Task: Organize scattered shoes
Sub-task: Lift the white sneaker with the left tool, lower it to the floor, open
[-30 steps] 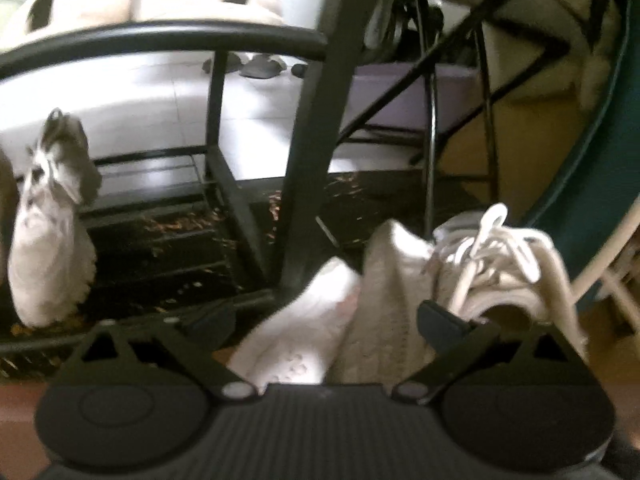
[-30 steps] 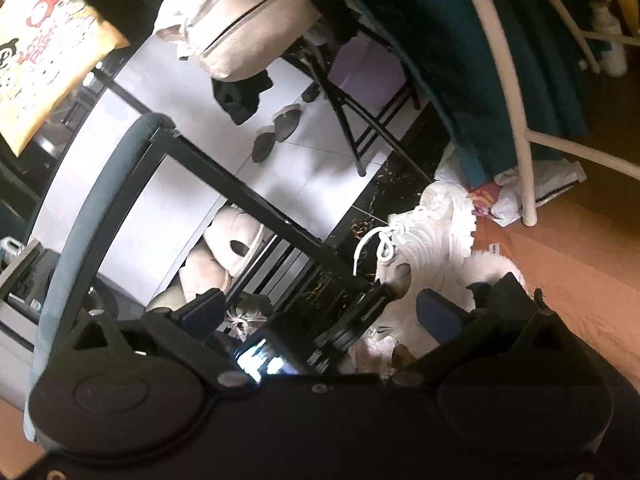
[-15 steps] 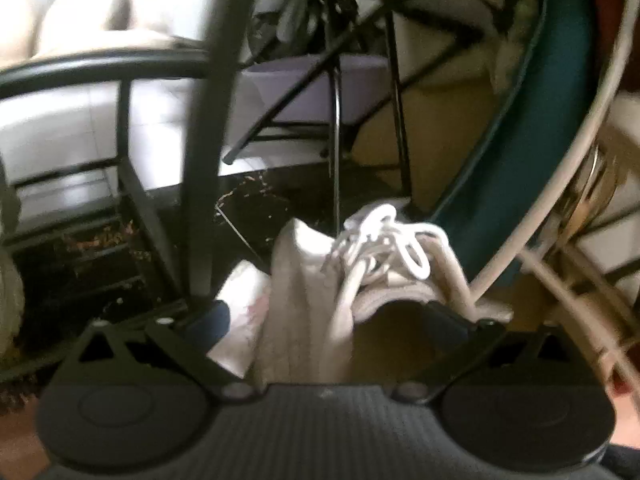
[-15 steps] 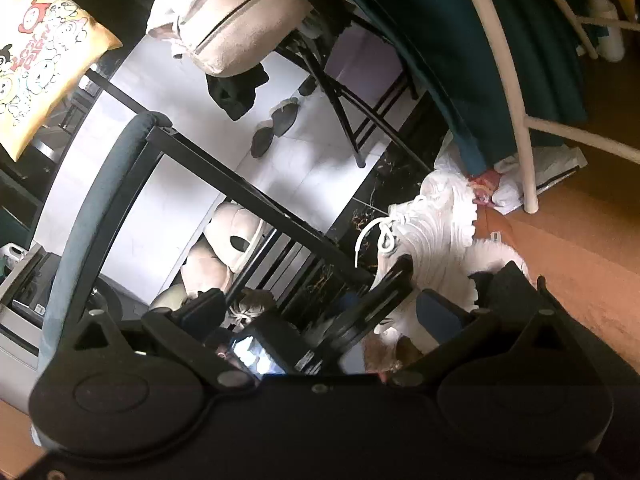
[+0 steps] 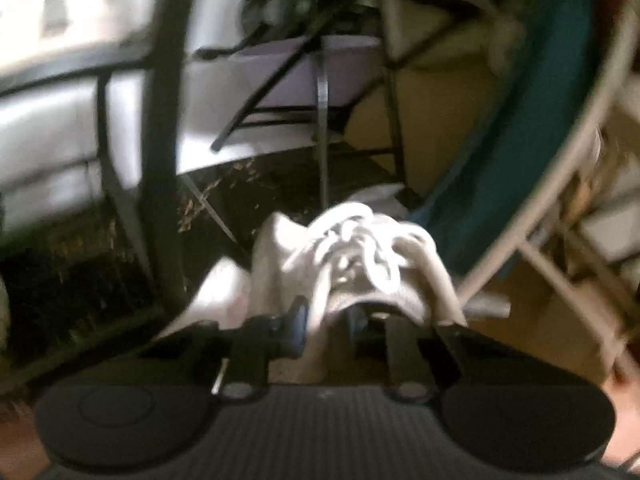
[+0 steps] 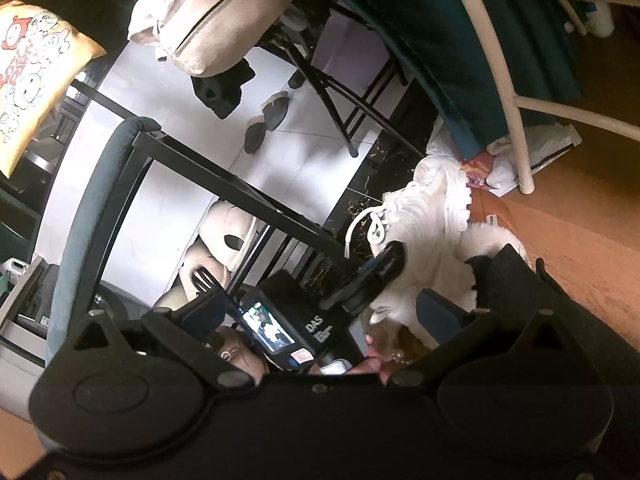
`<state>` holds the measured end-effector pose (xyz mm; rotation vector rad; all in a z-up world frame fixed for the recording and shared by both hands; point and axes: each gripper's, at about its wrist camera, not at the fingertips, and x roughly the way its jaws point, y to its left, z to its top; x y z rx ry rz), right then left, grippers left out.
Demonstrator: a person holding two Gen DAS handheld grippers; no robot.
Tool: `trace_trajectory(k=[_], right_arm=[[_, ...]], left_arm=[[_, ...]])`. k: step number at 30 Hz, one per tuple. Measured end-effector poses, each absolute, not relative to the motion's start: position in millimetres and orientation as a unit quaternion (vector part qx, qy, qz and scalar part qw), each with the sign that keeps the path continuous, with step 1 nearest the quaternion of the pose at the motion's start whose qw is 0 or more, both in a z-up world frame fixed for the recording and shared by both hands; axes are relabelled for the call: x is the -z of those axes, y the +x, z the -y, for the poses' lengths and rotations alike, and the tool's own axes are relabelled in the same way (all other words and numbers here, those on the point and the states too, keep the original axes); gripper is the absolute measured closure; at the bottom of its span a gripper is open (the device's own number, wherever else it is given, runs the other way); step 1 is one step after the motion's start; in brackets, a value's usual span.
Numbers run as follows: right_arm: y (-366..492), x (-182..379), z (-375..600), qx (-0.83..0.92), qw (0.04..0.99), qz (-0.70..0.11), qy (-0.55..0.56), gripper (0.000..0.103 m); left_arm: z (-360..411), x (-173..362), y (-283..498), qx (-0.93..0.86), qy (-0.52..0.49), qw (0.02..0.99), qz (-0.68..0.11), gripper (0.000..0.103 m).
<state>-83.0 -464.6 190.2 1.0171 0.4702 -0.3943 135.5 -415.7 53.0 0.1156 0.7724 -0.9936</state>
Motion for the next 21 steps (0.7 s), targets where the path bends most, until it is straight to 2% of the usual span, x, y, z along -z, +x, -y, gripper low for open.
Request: trace_trajectory(k=[5,13,18,21], right_arm=[[-84.8,-188.6,467.1,0.193,0.827,-0.220,0.480,0.000],[-85.1,-187.4,467.3,0.204,0.825,-0.217,0.480,0.000],[-83.3,-189.0,463.8,0.209,0.833,-0.219,0.464,0.000],[-80.0,-188.9,460.1,0.212,0.834,-0.226,0.457,0.000]], left_arm=[[397.5,-54.2,135.4,0.470,0.039,0.804,-0.362,0.088],[343.7,-80.3,96.0,0.492,0.040,0.812,-0.311,0.089],[281.5,-104.3,77.2,0.466,0.030,0.841,-0.274,0.088],[220.8,-109.4,78.0,0.407,0.022,0.870,-0.277,0.088]])
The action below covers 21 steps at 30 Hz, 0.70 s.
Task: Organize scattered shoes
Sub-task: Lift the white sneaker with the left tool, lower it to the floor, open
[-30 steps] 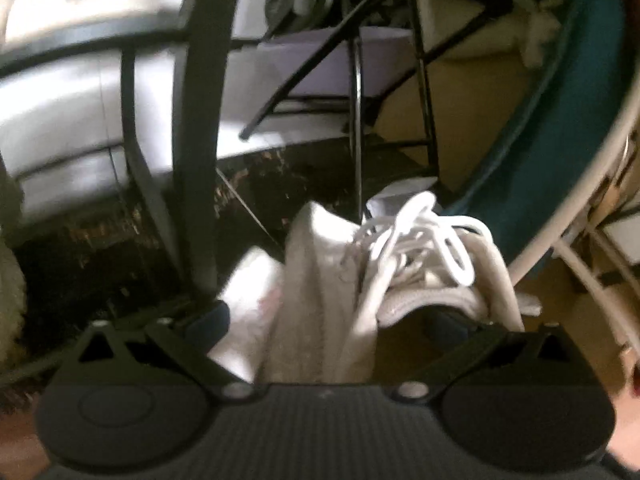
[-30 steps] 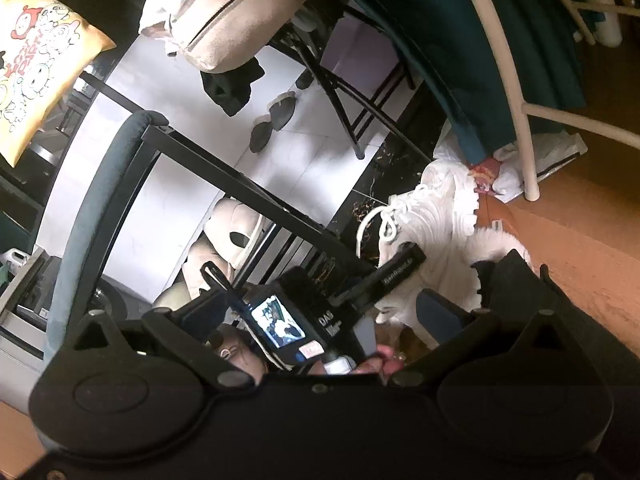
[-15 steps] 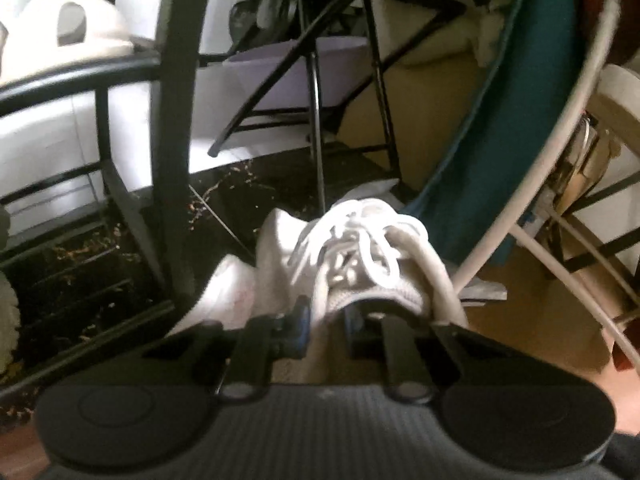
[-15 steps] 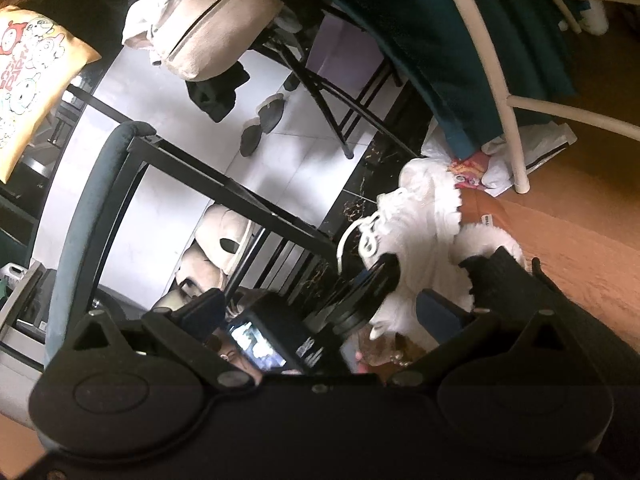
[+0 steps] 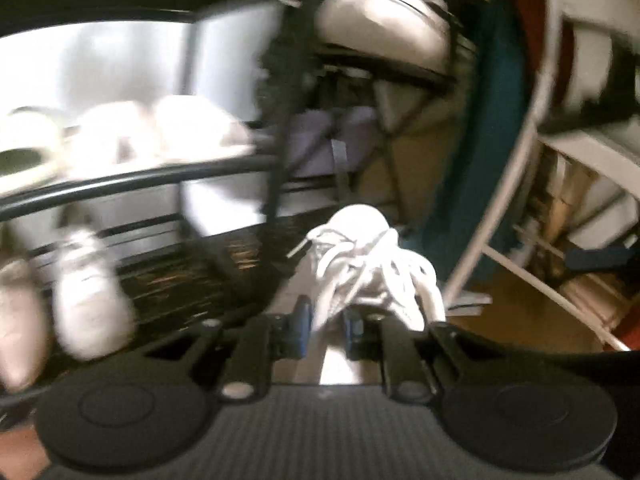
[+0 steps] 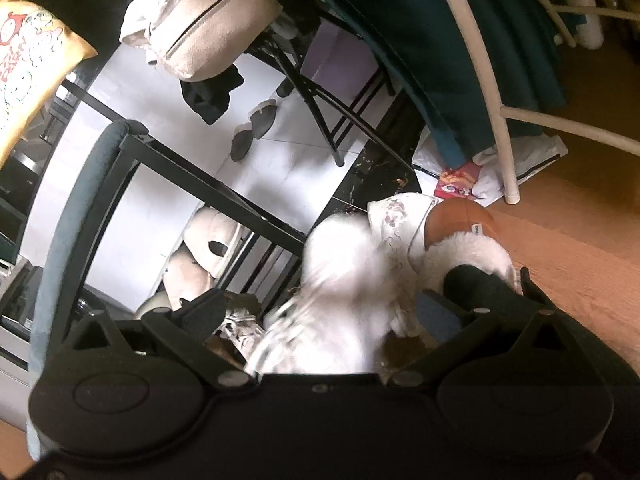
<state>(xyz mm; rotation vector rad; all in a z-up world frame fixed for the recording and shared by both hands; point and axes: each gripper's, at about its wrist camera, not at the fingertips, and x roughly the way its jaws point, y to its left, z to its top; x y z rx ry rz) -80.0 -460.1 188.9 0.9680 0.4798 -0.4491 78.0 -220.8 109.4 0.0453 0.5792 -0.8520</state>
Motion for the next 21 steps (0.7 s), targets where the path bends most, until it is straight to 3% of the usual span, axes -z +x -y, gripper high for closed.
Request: trace_trajectory(k=[11,17,19,21], right_arm=[[-44.7,-175.7,405.2,0.139,0.844,-0.340,0.391,0.000],[-27.8,-153.4,334.9,0.055,0.849,-0.434,0.295,0.000],[-23.0,-149.4,315.9,0.032,0.852,-0.451,0.263,0.000],[-16.5,-148.9,296.9,0.001,0.859,-0.465,0.215,0.000]], left_arm=[[33.8,-48.1,59.7,0.134,-0.032,0.918,-0.372,0.085],[-7.0,-10.1,44.1,0.090,-0.067,0.910,-0.399,0.081],[-6.2,-11.0,39.6,0.101,-0.063,0.912,-0.392,0.067],[-13.1,-18.5,33.5,0.116,-0.089,0.914,-0.378,0.018]])
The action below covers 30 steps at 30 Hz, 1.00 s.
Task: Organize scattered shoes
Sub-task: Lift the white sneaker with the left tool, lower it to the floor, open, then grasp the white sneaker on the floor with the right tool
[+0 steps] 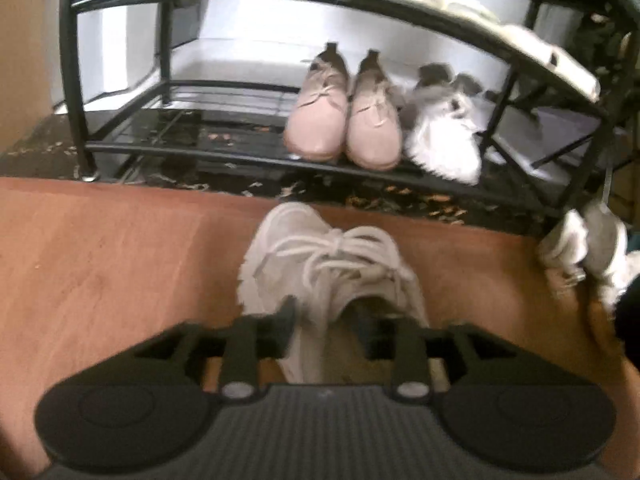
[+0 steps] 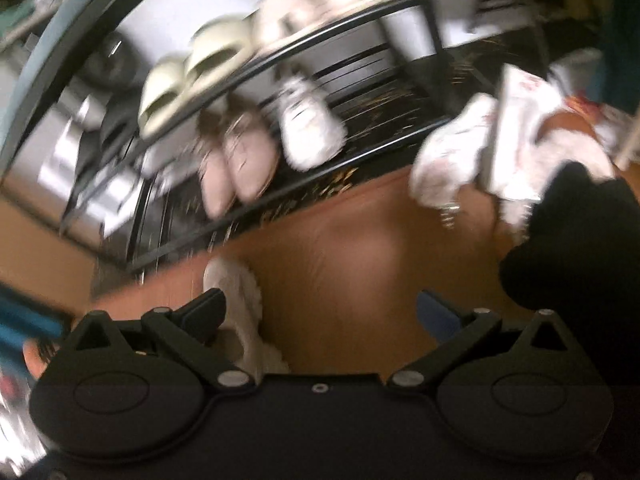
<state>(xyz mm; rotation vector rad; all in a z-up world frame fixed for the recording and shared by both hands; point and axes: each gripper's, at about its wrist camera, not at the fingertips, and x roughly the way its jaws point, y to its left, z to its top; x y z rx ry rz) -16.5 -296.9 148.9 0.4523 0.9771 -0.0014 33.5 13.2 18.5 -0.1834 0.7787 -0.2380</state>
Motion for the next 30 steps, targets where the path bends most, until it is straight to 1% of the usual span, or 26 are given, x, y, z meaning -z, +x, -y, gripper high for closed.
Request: trace_trajectory(k=[2,7,10,13,15,17,20,21,22,23,24,25,26,28,29,30], right_arm=[[-12.0,-151.4,282.6,-0.017,0.869,-0.465,0.168,0.000],[4.6,-154.8,240.6,-0.082,0.878,-0.470,0.035,0.000],[15.3,-148.4,211.2,-0.127,0.873,-0.471,-0.031,0.000],[30.0,-125.7,171.4,-0.182,0.863,-0.459,-0.108,0.000],[43.4,-96.1,140.9,-0.222,0.847,-0.452,-0.168,0.000],[54.5,-70.3,122.8,-0.242,0.831,-0.462,-0.194,0.000],[71.3,-34.7,102.7,-0.230,0.820,-0.489,-0.189,0.001],[75.4,-26.4,98.3,-0.219,0.822,-0.492,-0.187,0.006],[78.4,-20.9,95.9,-0.213,0.823,-0.494,-0.182,0.014],[82.5,-13.3,93.6,-0.202,0.824,-0.501,-0.173,0.019],[85.7,-7.9,92.6,-0.191,0.823,-0.509,-0.166,0.030],[88.7,-4.0,93.5,-0.182,0.822,-0.518,-0.154,0.044],[92.8,1.0,96.2,-0.168,0.820,-0.530,-0.133,0.049],[96.5,3.7,103.0,-0.157,0.821,-0.540,-0.101,0.081],[97.5,3.9,106.2,-0.150,0.823,-0.544,-0.069,0.088],[96.2,2.4,108.5,-0.133,0.828,-0.543,-0.043,0.090]], left_arm=[[-22.4,-30.0,26.0,0.117,-0.113,0.919,-0.359,0.002],[-41.2,-59.5,10.1,0.098,-0.103,0.936,-0.322,0.001],[-67.8,-69.3,-7.7,0.024,-0.079,0.949,-0.303,0.001],[-88.0,-66.9,-14.2,-0.042,-0.078,0.949,-0.304,0.001],[-104.6,-63.1,-18.4,-0.087,-0.089,0.943,-0.310,0.001],[-119.0,-59.2,-21.2,-0.105,-0.112,0.939,-0.309,0.001],[-141.6,-51.8,-25.7,-0.129,-0.148,0.932,-0.305,0.001],[-144.4,-50.4,-26.0,-0.132,-0.149,0.932,-0.304,0.001],[-146.1,-49.5,-26.2,-0.133,-0.150,0.932,-0.302,0.001],[-148.0,-48.4,-25.4,-0.134,-0.152,0.933,-0.299,0.001],[-148.7,-47.9,-23.3,-0.132,-0.153,0.933,-0.299,0.001],[-149.1,-46.8,-22.0,-0.130,-0.156,0.933,-0.298,0.001],[-149.6,-45.5,-20.6,-0.127,-0.158,0.933,-0.298,0.001],[-150.5,-42.1,-17.7,-0.124,-0.161,0.933,-0.298,0.001],[-150.8,-40.8,-16.8,-0.121,-0.163,0.933,-0.298,0.001],[-151.1,-40.5,-17.0,-0.120,-0.165,0.933,-0.298,0.001]])
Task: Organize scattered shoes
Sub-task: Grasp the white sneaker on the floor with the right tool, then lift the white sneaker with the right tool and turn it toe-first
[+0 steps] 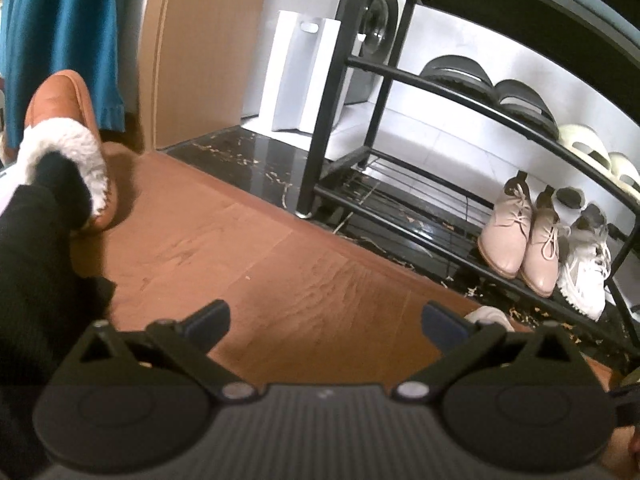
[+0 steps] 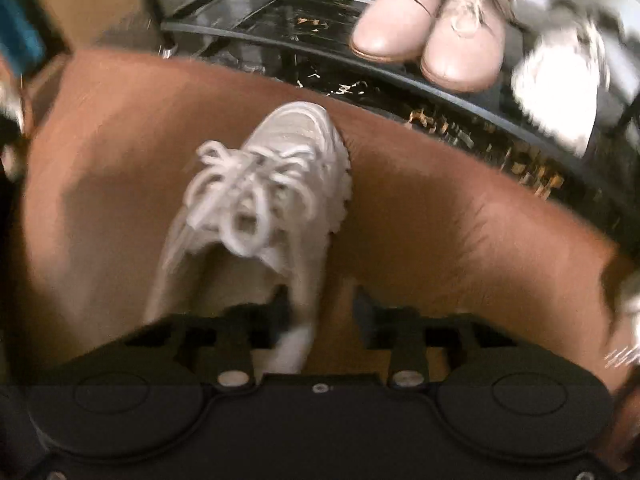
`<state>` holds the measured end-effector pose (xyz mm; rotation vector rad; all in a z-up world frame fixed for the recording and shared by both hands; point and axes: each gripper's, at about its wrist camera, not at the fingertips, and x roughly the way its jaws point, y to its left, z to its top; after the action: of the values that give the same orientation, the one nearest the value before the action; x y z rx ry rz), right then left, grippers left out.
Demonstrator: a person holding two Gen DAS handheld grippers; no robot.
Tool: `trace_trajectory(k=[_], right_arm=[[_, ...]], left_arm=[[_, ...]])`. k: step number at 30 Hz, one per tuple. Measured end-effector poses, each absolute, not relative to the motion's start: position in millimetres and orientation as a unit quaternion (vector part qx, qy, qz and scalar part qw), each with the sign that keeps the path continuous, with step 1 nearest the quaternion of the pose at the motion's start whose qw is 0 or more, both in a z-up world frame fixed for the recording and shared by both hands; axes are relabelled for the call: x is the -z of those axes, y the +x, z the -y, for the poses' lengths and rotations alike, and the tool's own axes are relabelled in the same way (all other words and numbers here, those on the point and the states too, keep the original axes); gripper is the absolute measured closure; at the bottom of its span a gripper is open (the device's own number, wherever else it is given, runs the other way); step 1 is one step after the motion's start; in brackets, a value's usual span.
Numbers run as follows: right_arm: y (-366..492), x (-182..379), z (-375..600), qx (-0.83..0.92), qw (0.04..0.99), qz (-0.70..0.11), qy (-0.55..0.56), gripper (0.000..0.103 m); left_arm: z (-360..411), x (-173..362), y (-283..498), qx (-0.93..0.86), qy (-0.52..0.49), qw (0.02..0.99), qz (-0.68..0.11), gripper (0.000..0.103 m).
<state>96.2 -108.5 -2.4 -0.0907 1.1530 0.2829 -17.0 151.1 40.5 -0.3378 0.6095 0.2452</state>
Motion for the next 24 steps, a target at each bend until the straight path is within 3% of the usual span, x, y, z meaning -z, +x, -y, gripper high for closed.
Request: trace_trajectory(k=[9,11,12,13,16,21,24], right_arm=[[45.6,0.1,133.5,0.104,0.803,-0.545,0.217,0.090],[40.1,2.5,120.1,0.093,0.784,-0.561,0.247,0.084],[40.2,3.4,108.4,0.078,0.776,-0.572,0.256,0.077],[42.4,4.9,101.1,0.063,0.769,-0.577,0.267,0.054],[53.8,9.5,86.4,0.005,0.759,-0.584,0.288,0.026],[69.9,12.1,83.9,-0.035,0.724,-0.626,0.288,0.026],[77.0,-7.5,100.0,-0.094,0.713,-0.643,0.263,0.019]], left_arm=[[-164.3,-46.4,-24.1,-0.139,-0.182,0.935,-0.272,0.001],[-166.4,-48.2,-25.3,-0.145,-0.181,0.936,-0.266,0.001],[-167.1,-48.8,-26.0,-0.147,-0.181,0.936,-0.264,0.001],[-167.4,-49.3,-26.9,-0.149,-0.180,0.936,-0.262,0.001],[-167.4,-50.8,-30.3,-0.152,-0.171,0.939,-0.257,0.001],[-167.0,-52.5,-33.5,-0.156,-0.155,0.943,-0.251,0.001],[-168.0,-51.7,-32.4,-0.157,-0.158,0.942,-0.252,0.001]])
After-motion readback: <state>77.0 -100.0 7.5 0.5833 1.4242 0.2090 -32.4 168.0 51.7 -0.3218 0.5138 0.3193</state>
